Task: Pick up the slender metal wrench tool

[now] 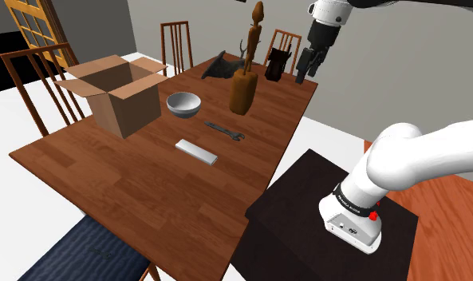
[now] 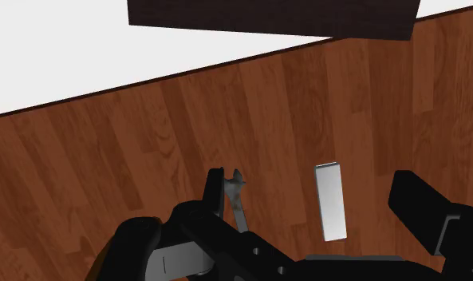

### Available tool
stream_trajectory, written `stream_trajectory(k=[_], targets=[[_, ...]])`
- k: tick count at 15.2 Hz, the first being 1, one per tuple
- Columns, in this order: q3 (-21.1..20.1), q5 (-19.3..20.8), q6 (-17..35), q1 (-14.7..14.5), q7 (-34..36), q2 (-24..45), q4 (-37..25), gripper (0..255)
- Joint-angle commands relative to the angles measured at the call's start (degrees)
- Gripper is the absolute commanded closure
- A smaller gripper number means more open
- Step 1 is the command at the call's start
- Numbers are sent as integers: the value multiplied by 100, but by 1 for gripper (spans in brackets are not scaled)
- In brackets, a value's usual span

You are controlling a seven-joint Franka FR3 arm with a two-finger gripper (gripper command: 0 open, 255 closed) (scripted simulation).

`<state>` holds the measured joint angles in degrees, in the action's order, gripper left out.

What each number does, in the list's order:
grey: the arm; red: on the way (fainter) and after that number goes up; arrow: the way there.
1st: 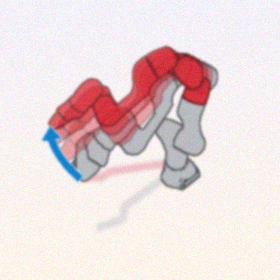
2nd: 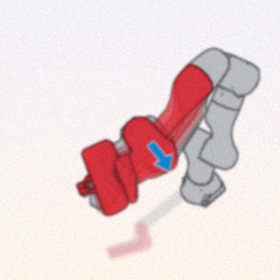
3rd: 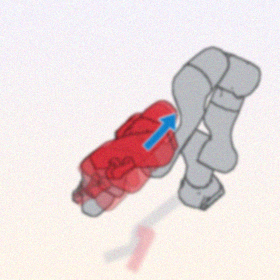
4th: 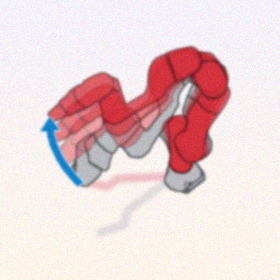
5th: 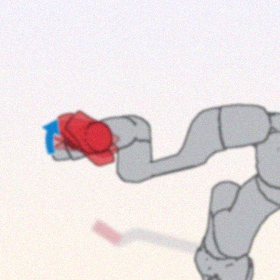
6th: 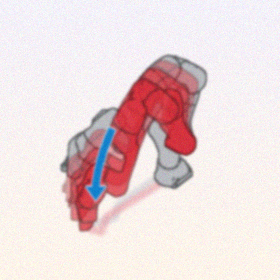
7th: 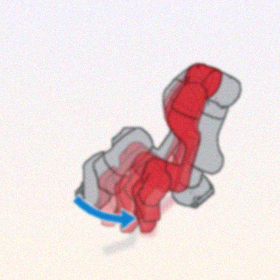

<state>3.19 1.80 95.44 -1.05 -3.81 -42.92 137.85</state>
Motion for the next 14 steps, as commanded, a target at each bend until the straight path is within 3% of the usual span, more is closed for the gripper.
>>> stream_trajectory(k=[1, 14], targets=[[0, 0, 0, 0, 0, 0, 0, 0], [287, 50, 2479, -129, -543, 2327, 169, 0]])
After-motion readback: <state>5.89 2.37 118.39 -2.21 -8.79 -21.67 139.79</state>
